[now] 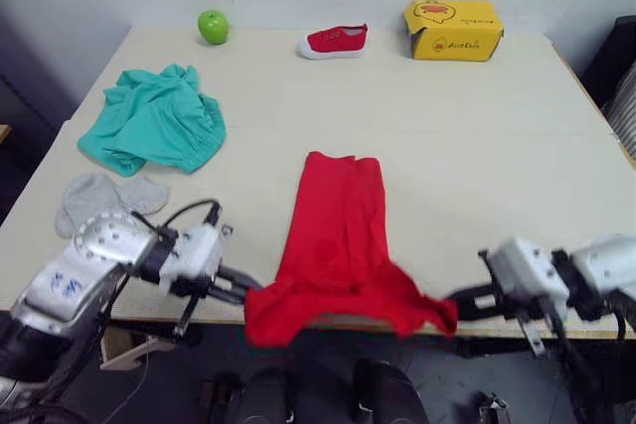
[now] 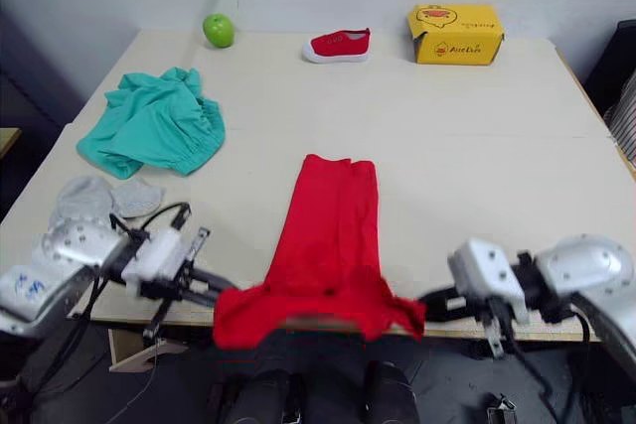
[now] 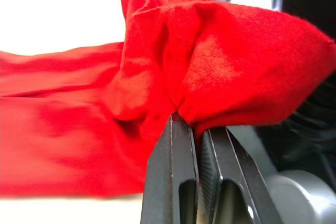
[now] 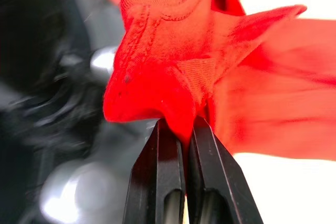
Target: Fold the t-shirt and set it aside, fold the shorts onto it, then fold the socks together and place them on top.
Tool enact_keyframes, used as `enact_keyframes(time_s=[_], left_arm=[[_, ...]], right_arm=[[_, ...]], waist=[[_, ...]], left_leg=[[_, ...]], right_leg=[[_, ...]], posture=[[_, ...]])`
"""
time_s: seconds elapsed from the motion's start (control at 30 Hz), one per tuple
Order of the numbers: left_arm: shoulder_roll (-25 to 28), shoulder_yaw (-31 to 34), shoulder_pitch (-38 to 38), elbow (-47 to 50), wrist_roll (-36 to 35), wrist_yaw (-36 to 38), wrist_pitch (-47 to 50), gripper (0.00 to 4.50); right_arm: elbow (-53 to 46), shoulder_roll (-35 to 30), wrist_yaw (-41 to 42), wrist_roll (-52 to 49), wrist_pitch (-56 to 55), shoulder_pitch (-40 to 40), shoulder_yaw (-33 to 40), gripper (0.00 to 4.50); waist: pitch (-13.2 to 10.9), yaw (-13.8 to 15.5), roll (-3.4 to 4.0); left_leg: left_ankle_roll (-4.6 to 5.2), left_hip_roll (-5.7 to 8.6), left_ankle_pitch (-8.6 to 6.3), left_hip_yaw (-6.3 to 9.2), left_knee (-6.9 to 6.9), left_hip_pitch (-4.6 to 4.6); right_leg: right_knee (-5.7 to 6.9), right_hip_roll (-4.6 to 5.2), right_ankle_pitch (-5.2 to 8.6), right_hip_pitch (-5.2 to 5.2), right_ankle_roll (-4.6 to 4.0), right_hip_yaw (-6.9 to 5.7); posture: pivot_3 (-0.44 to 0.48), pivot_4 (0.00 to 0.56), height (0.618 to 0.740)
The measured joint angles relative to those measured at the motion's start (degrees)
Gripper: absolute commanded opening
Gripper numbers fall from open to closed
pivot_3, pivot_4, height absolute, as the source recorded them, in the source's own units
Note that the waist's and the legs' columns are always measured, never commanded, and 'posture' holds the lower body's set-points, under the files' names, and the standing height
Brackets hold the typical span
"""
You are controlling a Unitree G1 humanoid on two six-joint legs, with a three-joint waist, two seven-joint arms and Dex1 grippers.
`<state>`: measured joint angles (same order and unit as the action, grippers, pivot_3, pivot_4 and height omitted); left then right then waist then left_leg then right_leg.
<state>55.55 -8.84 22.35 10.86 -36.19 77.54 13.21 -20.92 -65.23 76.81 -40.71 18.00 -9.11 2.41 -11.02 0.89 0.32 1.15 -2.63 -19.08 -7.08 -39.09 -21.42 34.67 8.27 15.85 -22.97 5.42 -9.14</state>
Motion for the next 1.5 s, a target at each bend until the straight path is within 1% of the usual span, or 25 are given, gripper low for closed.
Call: enact_keyframes(time_s=[0.07,0.13,0.17,0.27,0.33,0.4,0.57,0.67,0.73,0.87,1.03,1.1,1.13,1.2,1.27,1.33,1.37,1.5], left_arm=[[-4.3,-0.7,6.9,-6.3,0.7,0.1,3.1,0.02],[-10.2,-1.8,15.0,-15.5,3.2,-0.8,4.6,0.02],[-12.3,-2.1,17.6,-18.7,4.5,-1.2,4.7,0.02],[-18.1,-2.8,24.4,-31.4,9.1,-2.8,4.3,0.02],[-21.7,-2.7,27.6,-39.4,11.5,-3.8,3.0,0.02],[-24.1,-2.4,29.8,-45.3,13.3,-4.6,1.5,0.02],[-28.0,0.0,33.9,-59.0,18.1,-8.6,-4.7,0.02],[-29.4,3.4,36.1,-65.0,18.5,-10.5,-6.2,0.02],[-29.7,4.2,36.8,-66.9,19.3,-10.6,-7.4,0.02],[-30.3,5.7,37.4,-70.4,21.3,-12.2,-9.0,0.02],[-31.9,6.7,37.4,-73.3,23.6,-15.8,-10.7,0.02],[-32.7,7.9,37.7,-74.8,23.9,-18.4,-10.7,0.53],[-32.9,8.5,37.9,-75.1,24.0,-20.2,-10.7,0.75],[-33.0,9.7,38.6,-76.4,24.4,-23.2,-10.7,1.31],[-33.1,10.7,39.1,-77.0,24.5,-26.0,-10.3,1.95],[-33.2,12.1,39.4,-77.2,24.5,-29.3,-9.7,2.64],[-33.3,12.9,39.6,-77.4,24.5,-30.9,-9.3,2.93],[-33.2,15.4,39.9,-78.6,24.8,-39.0,-9.3,4.21]], right_arm=[[6.0,3.4,-0.2,2.3,0.7,-8.5,-2.2,0.00],[14.1,8.4,-1.1,6.7,0.7,-17.2,-5.2,0.00],[17.1,10.3,-1.5,8.3,0.4,-19.9,-6.3,0.00],[28.5,15.7,-3.2,14.4,-2.6,-26.8,-8.8,0.00],[36.9,19.2,-4.1,18.7,-6.5,-30.5,-9.3,0.00],[43.5,21.6,-4.6,21.9,-10.5,-33.2,-9.8,0.00],[56.5,27.3,-5.5,28.1,-20.3,-39.1,-10.7,0.00],[62.2,30.2,-6.0,30.6,-24.4,-41.9,-10.9,0.00],[65.3,31.5,-6.3,31.6,-26.3,-43.3,-10.9,0.00],[71.9,33.1,-8.2,34.0,-29.5,-46.5,-10.9,0.00],[79.6,35.4,-14.6,36.8,-29.9,-49.5,-10.4,0.00],[81.8,36.8,-16.6,36.7,-28.2,-50.2,-8.8,0.00],[82.2,37.2,-16.9,36.2,-26.9,-50.3,-7.9,0.23],[82.6,38.2,-17.9,35.2,-24.8,-50.2,-5.8,0.70],[82.6,39.2,-19.5,34.4,-23.7,-50.2,-4.0,1.35],[82.6,39.9,-22.2,33.6,-22.6,-50.1,-2.0,2.11],[82.6,40.0,-23.7,33.4,-22.4,-50.0,-1.4,2.40],[82.8,40.1,-32.2,31.7,-21.7,-49.6,3.7,3.82]], waist=[[0.0,0.0,-0.02],[-0.1,0.0,-0.14],[-0.1,0.0,-0.15],[-0.1,-0.1,-0.17],[-0.1,-0.2,-0.21],[-0.1,-0.6,-0.24],[-0.2,-1.3,-0.32],[-0.2,-1.8,-0.40],[-0.2,-2.4,-0.41],[-0.2,-2.7,-0.41],[-0.2,-2.7,-0.41],[-0.2,-2.7,-0.41],[-0.2,-2.7,-0.41],[-0.2,-2.7,-0.41],[-0.2,-2.7,-0.41],[-0.2,-2.8,-0.41],[-0.2,-2.8,-0.41],[-0.2,-2.8,-0.41]], left_leg=[[-0.03,0.04,0.05,-0.09,-0.04,-0.11],[-0.07,0.39,0.25,-0.19,-0.10,-0.18],[-0.07,0.40,0.30,-0.18,-0.10,-0.28],[-0.07,0.46,0.37,-0.56,-0.13,-0.76],[-0.06,0.49,0.37,-0.63,-0.12,-0.95],[-0.06,0.50,0.37,-0.63,-0.08,-0.98],[-0.06,0.50,0.37,-0.62,-0.08,-0.97],[-0.07,0.50,0.49,-0.61,-0.11,-0.96],[-0.07,0.52,0.54,-0.61,-0.11,-0.93],[-0.06,0.60,0.65,-0.61,-0.12,-0.87],[-0.05,0.65,0.68,-0.58,-0.12,-0.86],[-0.04,0.67,0.69,-0.57,-0.12,-0.86],[-0.04,0.67,0.69,-0.55,-0.12,-0.86],[-0.04,0.70,0.69,-0.53,-0.12,-0.86],[-0.03,0.71,0.69,-0.52,-0.12,-0.87],[-0.03,0.71,0.70,-0.48,-0.12,-0.86],[-0.03,0.71,0.70,-0.47,-0.11,-0.86],[-0.01,0.77,0.71,-0.04,-0.10,-0.86]], right_leg=[[0.11,-0.06,-0.01,-0.14,0.02,0.05],[0.23,-0.10,-0.02,-0.24,0.04,0.09],[0.44,-0.10,-0.03,-0.34,0.06,0.11],[0.48,-0.12,-0.05,-0.74,0.09,0.05],[0.40,-0.13,-0.06,-0.87,0.12,0.04],[0.35,-0.13,-0.06,-0.89,0.14,0.02],[0.40,-0.13,-0.07,-0.89,0.18,0.03],[0.47,-0.11,-0.10,-0.88,0.24,0.05],[0.58,-0.06,-0.11,-0.88,0.25,0.07],[0.76,0.06,-0.11,-0.88,0.25,0.09],[0.83,0.12,-0.11,-0.89,0.24,0.09],[0.84,0.15,-0.11,-0.89,0.24,0.09],[0.85,0.15,-0.11,-0.89,0.24,0.09],[0.86,0.17,-0.11,-0.89,0.25,0.08],[0.87,0.18,-0.11,-0.89,0.24,0.08],[0.88,0.20,-0.11,-0.89,0.25,0.08],[0.89,0.20,-0.11,-0.89,0.24,0.08],[0.90,0.26,-0.11,-0.88,0.24,0.08]], posture=[[0.000,0.150,0.740],[0.000,0.150,0.740],[0.000,0.150,0.740],[0.000,0.150,0.740],[0.000,0.150,0.740],[0.000,0.150,0.740],[0.000,0.150,0.740],[0.000,0.150,0.740],[0.000,0.150,0.740],[0.000,0.150,0.740],[0.000,0.150,0.740],[0.000,0.150,0.740],[0.000,0.150,0.740],[0.000,0.150,0.740],[0.000,0.150,0.740],[0.000,0.150,0.740],[0.000,0.150,0.740],[0.000,0.150,0.740]])
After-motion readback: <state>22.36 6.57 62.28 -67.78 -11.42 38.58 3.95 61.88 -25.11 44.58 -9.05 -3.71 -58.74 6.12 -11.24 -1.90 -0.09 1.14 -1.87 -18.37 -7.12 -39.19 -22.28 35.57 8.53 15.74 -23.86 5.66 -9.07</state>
